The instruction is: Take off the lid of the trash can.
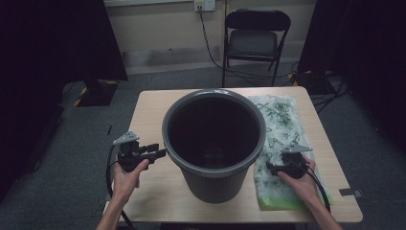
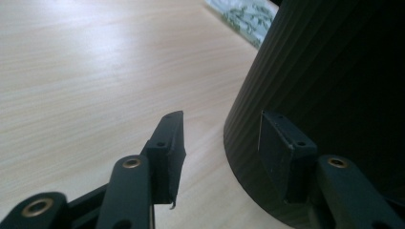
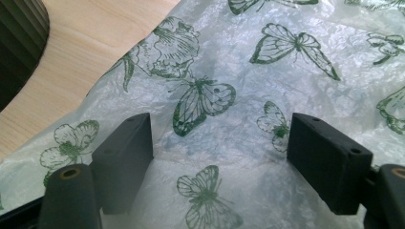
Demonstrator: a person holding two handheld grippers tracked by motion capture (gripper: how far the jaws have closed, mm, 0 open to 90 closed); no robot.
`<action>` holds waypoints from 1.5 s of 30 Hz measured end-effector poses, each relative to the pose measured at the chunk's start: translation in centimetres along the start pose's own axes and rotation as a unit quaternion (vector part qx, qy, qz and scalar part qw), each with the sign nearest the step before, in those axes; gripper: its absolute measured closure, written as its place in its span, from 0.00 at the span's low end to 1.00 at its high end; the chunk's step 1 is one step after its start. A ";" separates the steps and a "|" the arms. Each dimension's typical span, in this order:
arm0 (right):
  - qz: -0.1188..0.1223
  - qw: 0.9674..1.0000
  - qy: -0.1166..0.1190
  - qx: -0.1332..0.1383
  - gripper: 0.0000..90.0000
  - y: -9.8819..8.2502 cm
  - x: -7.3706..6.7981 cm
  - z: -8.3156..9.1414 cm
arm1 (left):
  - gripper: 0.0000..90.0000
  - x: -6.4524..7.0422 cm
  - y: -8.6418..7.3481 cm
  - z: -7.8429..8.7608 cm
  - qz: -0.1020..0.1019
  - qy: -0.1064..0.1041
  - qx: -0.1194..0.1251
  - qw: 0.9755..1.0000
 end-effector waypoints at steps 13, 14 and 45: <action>-0.002 1.000 0.000 0.011 0.26 -0.2 0.0 0.0 | 0.49 0.2 6.2 2.3 -0.063 0.013 -0.005 0.998; -0.002 1.000 0.001 0.011 0.26 -0.2 0.0 0.0 | 0.49 0.2 6.7 2.4 -0.077 0.020 -0.008 0.997; -0.001 1.000 0.000 0.011 0.26 -0.2 0.0 0.0 | 0.54 2.0 20.0 2.0 -0.157 0.008 -0.015 0.988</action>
Point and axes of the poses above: each handheld gripper's, and its own axes: z roughly backward along the jaws, y roughly out of its top, x roughly to its right, the point moved 5 cm from there along -z, roughly forward along the jaws, and after that the axes turned 11 degrees about -z, right-handed, at the moved point
